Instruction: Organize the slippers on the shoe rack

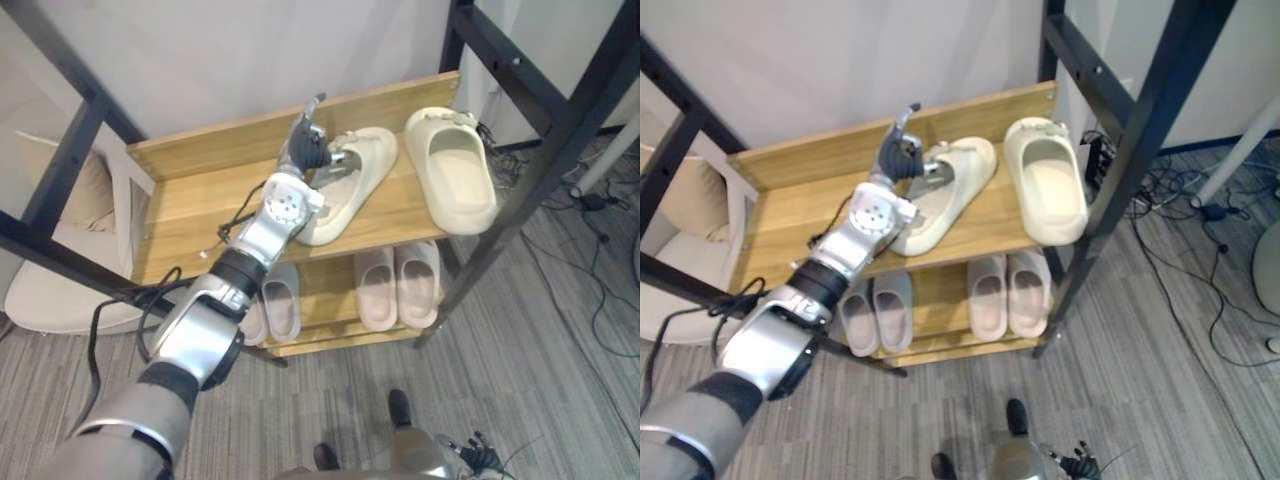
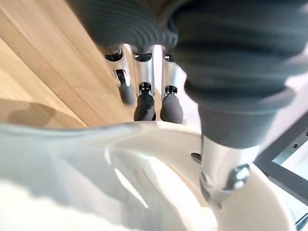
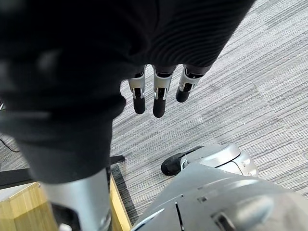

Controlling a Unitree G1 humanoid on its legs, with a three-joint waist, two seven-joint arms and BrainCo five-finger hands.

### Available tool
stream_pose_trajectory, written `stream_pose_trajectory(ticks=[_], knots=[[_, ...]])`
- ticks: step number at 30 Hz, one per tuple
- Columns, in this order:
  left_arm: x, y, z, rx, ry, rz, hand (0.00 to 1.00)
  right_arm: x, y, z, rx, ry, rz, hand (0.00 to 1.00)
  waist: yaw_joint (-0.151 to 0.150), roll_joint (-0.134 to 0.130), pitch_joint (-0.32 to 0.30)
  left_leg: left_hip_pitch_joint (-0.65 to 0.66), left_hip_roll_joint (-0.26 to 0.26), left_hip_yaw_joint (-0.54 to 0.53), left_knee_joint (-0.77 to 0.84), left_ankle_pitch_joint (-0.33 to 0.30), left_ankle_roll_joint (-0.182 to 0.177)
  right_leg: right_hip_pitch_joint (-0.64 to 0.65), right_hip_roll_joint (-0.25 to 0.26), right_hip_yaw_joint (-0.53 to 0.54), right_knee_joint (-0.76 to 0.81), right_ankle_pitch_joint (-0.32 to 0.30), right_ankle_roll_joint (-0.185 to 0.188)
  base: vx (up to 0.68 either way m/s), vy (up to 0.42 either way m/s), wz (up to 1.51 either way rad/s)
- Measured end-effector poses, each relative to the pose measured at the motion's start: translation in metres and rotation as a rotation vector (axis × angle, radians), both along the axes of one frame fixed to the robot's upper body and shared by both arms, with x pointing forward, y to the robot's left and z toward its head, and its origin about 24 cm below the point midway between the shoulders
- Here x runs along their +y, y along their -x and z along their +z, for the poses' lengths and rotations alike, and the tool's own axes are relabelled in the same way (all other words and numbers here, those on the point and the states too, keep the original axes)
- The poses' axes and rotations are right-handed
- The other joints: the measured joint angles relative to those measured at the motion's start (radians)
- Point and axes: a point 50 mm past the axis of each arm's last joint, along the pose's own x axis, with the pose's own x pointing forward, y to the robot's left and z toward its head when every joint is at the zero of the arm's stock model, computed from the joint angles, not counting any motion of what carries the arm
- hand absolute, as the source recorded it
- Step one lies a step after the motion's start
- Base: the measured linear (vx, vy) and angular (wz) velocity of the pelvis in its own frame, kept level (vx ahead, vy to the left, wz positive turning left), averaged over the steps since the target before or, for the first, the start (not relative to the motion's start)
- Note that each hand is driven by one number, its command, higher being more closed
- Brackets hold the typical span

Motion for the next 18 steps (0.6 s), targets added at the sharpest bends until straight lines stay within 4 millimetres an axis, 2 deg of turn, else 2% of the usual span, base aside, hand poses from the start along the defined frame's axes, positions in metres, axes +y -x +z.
stream_pose_trajectory(ticks=[3,9,13,18], knots=[[0.001,0.000,-0.001,0.021,0.036,-0.022,0.00,0.000,0.001,0.000,0.004,-0.001,0.000,0.00,0.000,0.001,0.001,0.007,0.001,-0.011,0.001,0.000,0.000,0.013,-0.001,-0.016,0.000,0.000,0.000,-0.01,-0.012,0.09],[0.018,0.009,-0.003,0.012,0.139,-0.040,0.00,0.000,0.002,-0.001,0.015,-0.004,0.004,0.00,0.010,0.001,0.001,0.008,0.002,-0.034,0.011,0.000,0.000,0.030,-0.004,-0.038,-0.004,-0.001,0.000,-0.03,-0.011,0.11],[0.032,0.017,-0.017,0.035,0.226,-0.037,0.00,0.000,0.003,-0.001,0.023,-0.003,0.008,0.00,0.019,0.001,0.001,0.005,0.003,-0.048,0.013,0.003,0.002,0.034,-0.004,-0.048,-0.004,-0.001,0.000,-0.03,-0.015,0.07],[0.034,0.033,-0.039,0.080,0.344,-0.078,0.00,0.000,0.006,-0.003,0.039,-0.004,0.018,0.00,0.030,-0.005,0.004,0.010,0.003,-0.065,0.014,0.004,0.004,0.048,-0.006,-0.067,-0.001,-0.004,0.000,-0.01,-0.009,0.11]])
